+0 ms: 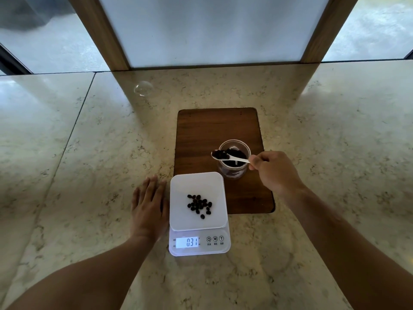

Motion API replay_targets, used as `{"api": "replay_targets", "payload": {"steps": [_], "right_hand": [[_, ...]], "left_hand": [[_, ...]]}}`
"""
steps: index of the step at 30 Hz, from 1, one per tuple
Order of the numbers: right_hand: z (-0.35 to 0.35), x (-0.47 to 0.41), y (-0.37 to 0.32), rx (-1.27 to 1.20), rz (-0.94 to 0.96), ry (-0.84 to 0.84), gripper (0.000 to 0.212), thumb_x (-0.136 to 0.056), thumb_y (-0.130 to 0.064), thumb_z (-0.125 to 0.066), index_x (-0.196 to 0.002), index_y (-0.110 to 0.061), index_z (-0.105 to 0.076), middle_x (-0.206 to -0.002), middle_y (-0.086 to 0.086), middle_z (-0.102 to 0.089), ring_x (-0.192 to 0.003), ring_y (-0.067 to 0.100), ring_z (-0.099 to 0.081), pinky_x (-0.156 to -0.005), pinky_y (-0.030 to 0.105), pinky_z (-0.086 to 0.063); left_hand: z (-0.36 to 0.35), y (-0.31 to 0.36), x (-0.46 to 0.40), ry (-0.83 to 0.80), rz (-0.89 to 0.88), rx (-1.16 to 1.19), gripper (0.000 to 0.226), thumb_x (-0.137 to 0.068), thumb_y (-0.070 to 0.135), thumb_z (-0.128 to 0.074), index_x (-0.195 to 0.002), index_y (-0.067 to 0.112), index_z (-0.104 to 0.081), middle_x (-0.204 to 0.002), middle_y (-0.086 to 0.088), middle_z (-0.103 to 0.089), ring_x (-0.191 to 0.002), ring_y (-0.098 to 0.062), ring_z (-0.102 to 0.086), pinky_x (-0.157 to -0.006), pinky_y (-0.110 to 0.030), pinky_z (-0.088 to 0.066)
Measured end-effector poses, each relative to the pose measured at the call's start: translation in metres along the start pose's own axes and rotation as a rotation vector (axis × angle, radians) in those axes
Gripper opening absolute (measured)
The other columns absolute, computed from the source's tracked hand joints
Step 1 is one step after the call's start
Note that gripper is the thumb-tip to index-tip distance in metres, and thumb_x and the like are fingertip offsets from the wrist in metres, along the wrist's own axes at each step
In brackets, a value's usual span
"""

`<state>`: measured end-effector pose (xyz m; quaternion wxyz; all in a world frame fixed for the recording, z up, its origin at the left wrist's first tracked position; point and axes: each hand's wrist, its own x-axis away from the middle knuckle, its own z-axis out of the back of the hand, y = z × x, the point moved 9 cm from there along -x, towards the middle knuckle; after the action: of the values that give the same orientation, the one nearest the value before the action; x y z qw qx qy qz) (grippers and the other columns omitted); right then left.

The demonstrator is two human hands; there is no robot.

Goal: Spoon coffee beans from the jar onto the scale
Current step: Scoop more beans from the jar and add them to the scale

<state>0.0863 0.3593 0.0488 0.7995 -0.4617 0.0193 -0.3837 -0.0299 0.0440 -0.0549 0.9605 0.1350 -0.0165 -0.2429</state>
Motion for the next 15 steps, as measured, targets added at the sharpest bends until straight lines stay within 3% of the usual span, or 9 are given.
{"api": "replay_targets", "payload": {"steps": [4, 10, 15], "right_hand": [[-0.016, 0.013, 0.001, -0.003, 0.023, -0.055, 0.036, -0.098, -0.035, -0.054, -0.069, -0.018, -0.069, -0.031, -0.013, -0.044, -0.026, 0.003, -0.034, -0.034, 0.019, -0.026], [-0.042, 0.024, 0.014, 0.019, 0.026, -0.105, 0.036, -0.097, -0.031, -0.056, -0.065, -0.02, -0.067, -0.037, -0.017, -0.052, -0.03, 0.0, -0.041, -0.031, 0.011, -0.028], [-0.056, 0.029, 0.035, 0.026, -0.037, -0.125, 0.035, -0.096, -0.033, -0.058, -0.067, -0.018, -0.069, -0.04, -0.01, -0.047, -0.033, 0.001, -0.042, -0.035, 0.013, -0.027]], "left_hand": [[0.002, 0.003, 0.0, 0.008, -0.012, -0.002, 0.056, -0.099, 0.042, -0.022, -0.148, 0.021, -0.039, -0.158, -0.005, -0.033, -0.15, -0.02, -0.016, -0.121, -0.047, -0.011], [0.004, 0.004, 0.0, -0.009, -0.004, -0.007, 0.057, -0.098, 0.042, -0.021, -0.149, 0.02, -0.037, -0.16, -0.004, -0.028, -0.151, -0.018, -0.012, -0.122, -0.044, -0.007], [0.006, 0.005, 0.001, -0.017, 0.001, -0.002, 0.058, -0.097, 0.041, -0.021, -0.148, 0.019, -0.038, -0.16, -0.004, -0.028, -0.151, -0.019, -0.012, -0.122, -0.045, -0.008]]}}
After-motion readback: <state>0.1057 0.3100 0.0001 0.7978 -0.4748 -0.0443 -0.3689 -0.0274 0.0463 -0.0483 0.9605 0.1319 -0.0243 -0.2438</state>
